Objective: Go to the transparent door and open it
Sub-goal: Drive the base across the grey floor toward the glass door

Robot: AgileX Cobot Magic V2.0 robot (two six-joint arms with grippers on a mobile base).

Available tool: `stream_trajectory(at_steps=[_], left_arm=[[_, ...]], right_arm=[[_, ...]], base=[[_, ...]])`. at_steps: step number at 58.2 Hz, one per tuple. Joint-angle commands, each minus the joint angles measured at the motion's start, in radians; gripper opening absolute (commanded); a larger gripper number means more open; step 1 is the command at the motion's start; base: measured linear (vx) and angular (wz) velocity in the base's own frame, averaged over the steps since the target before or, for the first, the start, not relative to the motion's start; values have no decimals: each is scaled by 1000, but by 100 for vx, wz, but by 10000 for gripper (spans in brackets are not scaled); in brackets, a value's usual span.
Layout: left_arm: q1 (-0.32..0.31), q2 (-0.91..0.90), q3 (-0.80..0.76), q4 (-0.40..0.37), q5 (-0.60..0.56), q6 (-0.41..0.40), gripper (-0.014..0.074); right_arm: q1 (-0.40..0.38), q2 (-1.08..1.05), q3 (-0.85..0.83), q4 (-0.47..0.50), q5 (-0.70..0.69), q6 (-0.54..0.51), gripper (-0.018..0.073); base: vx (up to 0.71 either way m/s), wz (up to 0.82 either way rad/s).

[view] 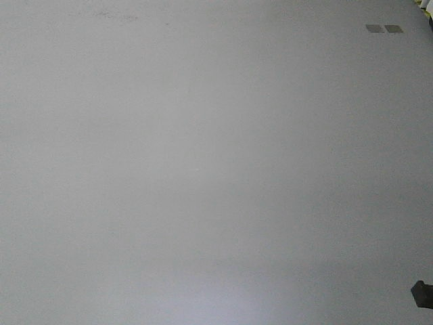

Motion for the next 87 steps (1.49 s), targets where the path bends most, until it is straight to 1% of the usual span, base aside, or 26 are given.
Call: stream_trajectory(at_steps=[1, 24, 42, 60, 87], left_arm=[[-1, 13, 23, -3, -78, 1, -6], [-1, 13, 23, -3, -78, 1, -6], [-1, 13, 23, -3, -78, 1, -6], [-1, 13, 23, -3, -78, 1, -6], [-1, 13, 23, -3, -78, 1, -6]], right_arm=[[1, -3, 13, -2, -86, -2, -8], [1, -3, 13, -2, -86, -2, -8], [1, -3, 13, -2, -86, -2, -8], [1, -3, 13, -2, -86, -2, -8], [1, -3, 13, -2, -86, -2, -8]], base=[[0, 0], [4, -2], [18, -8], [29, -14], [46, 9]])
